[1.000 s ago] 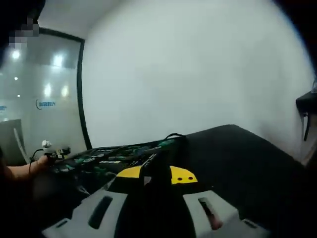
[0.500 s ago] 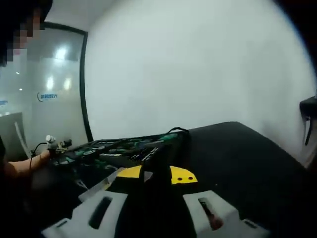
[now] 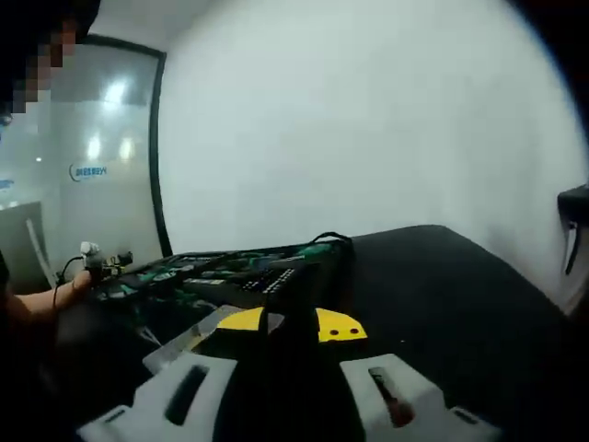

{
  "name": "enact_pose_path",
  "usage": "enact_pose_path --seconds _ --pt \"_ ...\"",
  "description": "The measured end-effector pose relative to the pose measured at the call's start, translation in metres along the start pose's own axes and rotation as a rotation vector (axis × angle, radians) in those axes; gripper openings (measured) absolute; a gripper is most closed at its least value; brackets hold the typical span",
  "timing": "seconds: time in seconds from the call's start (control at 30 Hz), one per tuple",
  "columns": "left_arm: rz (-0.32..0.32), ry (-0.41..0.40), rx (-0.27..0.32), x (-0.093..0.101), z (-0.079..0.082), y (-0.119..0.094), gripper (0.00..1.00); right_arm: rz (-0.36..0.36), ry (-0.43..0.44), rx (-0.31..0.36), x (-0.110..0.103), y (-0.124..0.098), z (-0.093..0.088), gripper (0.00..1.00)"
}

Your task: Pick up the tools and put them into their designated positions in the toolbox.

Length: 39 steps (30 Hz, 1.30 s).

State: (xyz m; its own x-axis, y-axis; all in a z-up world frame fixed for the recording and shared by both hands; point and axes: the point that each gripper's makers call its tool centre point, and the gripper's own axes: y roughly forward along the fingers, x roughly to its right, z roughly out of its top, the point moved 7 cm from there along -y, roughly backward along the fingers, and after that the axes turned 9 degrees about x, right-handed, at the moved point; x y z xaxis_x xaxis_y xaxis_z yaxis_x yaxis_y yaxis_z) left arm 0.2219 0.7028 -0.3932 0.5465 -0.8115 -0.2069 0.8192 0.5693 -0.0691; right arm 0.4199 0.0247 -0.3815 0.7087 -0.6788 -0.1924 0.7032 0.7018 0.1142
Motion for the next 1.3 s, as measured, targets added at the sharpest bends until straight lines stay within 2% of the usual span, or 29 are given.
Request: enact_pose_path --seconds 0.1,0.13,0.17,0.2,0.27,0.3,0.33,0.37,0.4,0.43,0.57,0.67,0.7,0.73,0.87,0.93,1.1,1.13,1.17,1.23,1.27,1.3 --pt "-0.021 0.11 -0.089 0.008 -0.011 0.003 0.15 0.001 0.0 0.0 0.0 0.0 0.0 0.17" --pt "-0.015 0.077 -0.025 0.009 -0.007 0.005 0.15 0.001 0.0 0.0 0.0 0.0 0.0 0.17" --pt "-0.051 0.078 -0.023 0.011 -0.009 0.005 0.15 0.001 0.001 0.0 0.0 0.0 0.0 0.17" --pt "-0.06 0.028 -0.023 0.012 -0.012 0.005 0.14 0.001 0.001 -0.001 0.0 0.0 0.0 0.17" --pt "-0.015 0.043 -0.045 0.004 -0.014 0.002 0.04 0.002 -0.001 -0.002 0.0 0.0 0.0 0.17" --pt "0.002 0.044 -0.049 0.002 -0.014 0.0 0.03 0.003 -0.002 -0.003 0.0 0.0 0.0 0.17" --pt "0.016 0.031 -0.107 0.0 -0.019 -0.006 0.03 0.003 -0.002 -0.003 0.0 0.0 0.0 0.17" --pt "0.01 -0.003 -0.206 0.003 -0.029 -0.012 0.03 0.003 -0.002 -0.003 0.0 0.0 0.0 0.17" --pt "-0.003 -0.005 -0.118 0.002 -0.022 -0.013 0.03 0.002 -0.001 -0.004 0.0 0.0 0.0 0.17" --pt "0.007 -0.038 -0.141 0.005 -0.02 -0.017 0.03 0.001 0.001 -0.004 0.0 -0.001 0.0 0.17" --pt "-0.008 -0.033 -0.133 0.009 -0.014 -0.02 0.03 -0.001 0.001 -0.005 -0.001 0.0 0.0 0.17" --pt "0.015 -0.03 -0.132 0.009 -0.014 -0.024 0.04 0.0 -0.002 -0.007 -0.001 0.0 0.0 0.17" --pt "0.026 -0.018 -0.133 0.005 -0.018 -0.022 0.06 0.0 -0.001 -0.007 0.0 0.0 0.0 0.17" --pt "0.04 -0.03 -0.11 0.003 -0.017 -0.021 0.08 -0.001 0.0 -0.006 0.0 0.0 0.0 0.17" --pt "0.066 -0.056 -0.087 -0.004 -0.021 -0.02 0.18 0.0 0.001 -0.006 0.0 0.0 0.0 0.17" --pt "0.064 -0.101 -0.08 -0.004 -0.021 -0.02 0.19 0.001 0.001 -0.007 0.0 0.0 0.0 0.17" --pt "0.043 -0.094 -0.077 0.0 -0.014 -0.023 0.21 0.002 0.0 -0.005 -0.001 0.0 0.0 0.17" --pt "0.028 -0.107 -0.056 0.002 -0.011 -0.023 0.21 0.002 0.001 -0.003 -0.001 0.0 0.0 0.17" --pt "0.026 -0.173 -0.021 0.0 -0.009 -0.02 0.21 0.002 0.0 -0.003 -0.001 0.0 0.0 0.17" --pt "0.054 -0.249 -0.011 -0.009 -0.008 -0.015 0.23 0.003 0.001 -0.004 -0.001 0.0 0.0 0.17" --pt "0.079 -0.264 -0.022 -0.015 -0.006 -0.013 0.23 0.003 0.002 -0.005 -0.001 0.0 0.0 0.17" --pt "0.083 -0.245 -0.012 -0.019 -0.003 -0.008 0.24 0.002 0.002 -0.01 -0.001 0.0 -0.001 0.17"
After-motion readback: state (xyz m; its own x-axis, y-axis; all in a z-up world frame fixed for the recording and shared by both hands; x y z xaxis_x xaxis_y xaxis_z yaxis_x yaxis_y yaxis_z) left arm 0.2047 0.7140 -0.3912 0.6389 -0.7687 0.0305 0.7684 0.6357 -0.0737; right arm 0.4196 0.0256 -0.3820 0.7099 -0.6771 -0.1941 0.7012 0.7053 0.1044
